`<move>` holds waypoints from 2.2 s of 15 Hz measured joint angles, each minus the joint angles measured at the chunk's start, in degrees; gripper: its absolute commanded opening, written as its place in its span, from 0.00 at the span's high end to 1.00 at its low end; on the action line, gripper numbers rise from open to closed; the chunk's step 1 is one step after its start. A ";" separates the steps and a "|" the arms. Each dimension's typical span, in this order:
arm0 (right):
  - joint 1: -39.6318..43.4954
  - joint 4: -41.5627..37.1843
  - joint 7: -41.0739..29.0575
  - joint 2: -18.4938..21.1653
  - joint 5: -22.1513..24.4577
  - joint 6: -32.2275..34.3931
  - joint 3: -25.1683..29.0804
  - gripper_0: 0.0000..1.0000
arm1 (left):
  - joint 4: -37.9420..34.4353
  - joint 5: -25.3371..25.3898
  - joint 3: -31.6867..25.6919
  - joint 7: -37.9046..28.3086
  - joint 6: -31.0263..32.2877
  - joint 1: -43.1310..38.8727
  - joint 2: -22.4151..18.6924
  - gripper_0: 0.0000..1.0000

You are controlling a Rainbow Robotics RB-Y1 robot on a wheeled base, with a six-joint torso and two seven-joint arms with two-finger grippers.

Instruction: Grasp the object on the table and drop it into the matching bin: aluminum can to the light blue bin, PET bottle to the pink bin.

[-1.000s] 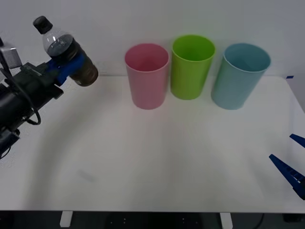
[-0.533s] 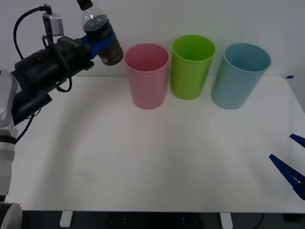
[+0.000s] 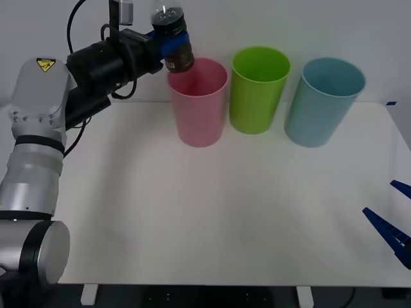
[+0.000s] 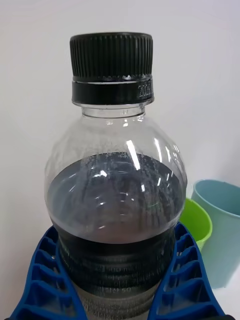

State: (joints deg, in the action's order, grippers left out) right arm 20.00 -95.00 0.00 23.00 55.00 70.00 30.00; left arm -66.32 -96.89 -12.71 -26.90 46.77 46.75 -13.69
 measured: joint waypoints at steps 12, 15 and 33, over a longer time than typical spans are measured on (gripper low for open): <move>0.00 0.00 0.00 0.00 0.00 0.00 0.00 0.00 | 4.92 -9.99 -4.12 1.38 -0.17 6.42 5.90 0.00; 0.00 0.00 0.00 0.00 0.00 0.00 0.00 0.00 | 4.94 -9.98 -3.91 1.33 -0.18 6.42 6.02 0.00; 0.00 0.00 0.00 0.00 0.00 0.00 0.00 0.00 | -11.72 15.22 -6.10 4.50 8.88 -16.08 -1.02 0.00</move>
State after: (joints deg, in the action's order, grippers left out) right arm 20.00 -95.00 0.00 23.00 55.00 70.00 30.00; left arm -78.04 -81.67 -18.81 -22.40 55.66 30.67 -14.71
